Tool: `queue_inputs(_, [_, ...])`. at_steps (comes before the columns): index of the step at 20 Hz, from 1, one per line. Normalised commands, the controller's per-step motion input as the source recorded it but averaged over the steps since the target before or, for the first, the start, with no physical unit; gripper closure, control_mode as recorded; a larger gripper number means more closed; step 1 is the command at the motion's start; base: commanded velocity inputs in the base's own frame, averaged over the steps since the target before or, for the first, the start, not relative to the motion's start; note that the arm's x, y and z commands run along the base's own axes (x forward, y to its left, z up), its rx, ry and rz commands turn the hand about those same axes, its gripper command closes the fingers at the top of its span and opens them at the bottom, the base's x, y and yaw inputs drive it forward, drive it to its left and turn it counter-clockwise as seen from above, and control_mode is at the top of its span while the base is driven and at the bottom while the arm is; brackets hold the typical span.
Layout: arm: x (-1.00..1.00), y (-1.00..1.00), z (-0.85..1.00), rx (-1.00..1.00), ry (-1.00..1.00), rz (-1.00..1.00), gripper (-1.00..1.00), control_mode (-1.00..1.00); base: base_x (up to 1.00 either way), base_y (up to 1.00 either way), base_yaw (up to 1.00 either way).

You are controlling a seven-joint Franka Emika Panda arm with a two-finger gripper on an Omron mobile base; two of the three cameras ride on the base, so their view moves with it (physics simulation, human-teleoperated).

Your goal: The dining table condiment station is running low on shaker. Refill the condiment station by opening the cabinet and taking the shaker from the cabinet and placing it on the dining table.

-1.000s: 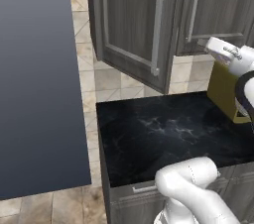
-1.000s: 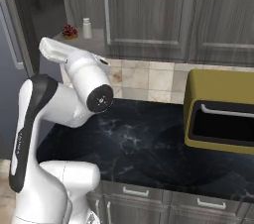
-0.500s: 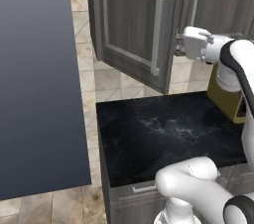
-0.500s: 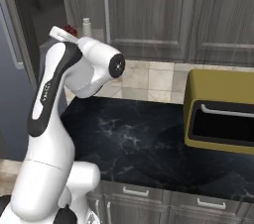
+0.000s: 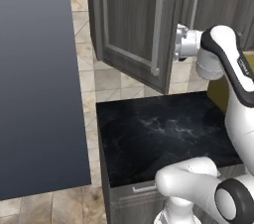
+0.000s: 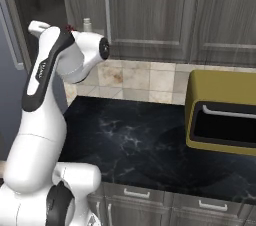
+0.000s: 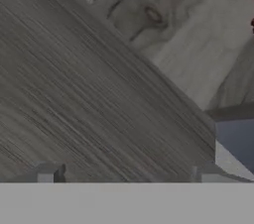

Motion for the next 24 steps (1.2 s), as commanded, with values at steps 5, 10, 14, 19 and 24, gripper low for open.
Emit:
queue_inputs(5, [-0.26,1.00,0.00,0.00,0.01,0.15,-1.00,-1.00,0.00,0.00,0.00])
queue_inputs(10, [-0.38,1.00,0.00,-0.03,0.00,0.11,-1.00,-1.00,0.00,0.00,0.00])
queue_inputs(14, [-0.33,0.81,0.00,-0.11,-0.07,0.01,-1.00,-1.00,0.00,0.00,0.00])
queue_inputs(19, [-0.28,-0.16,-0.27,-0.24,-0.11,-0.01,-1.00,-1.00,0.00,0.00,0.00])
queue_inputs(24, [-0.83,-0.96,-0.05,-0.26,-0.32,-0.18,-1.00,-1.00,0.00,0.00,0.00])
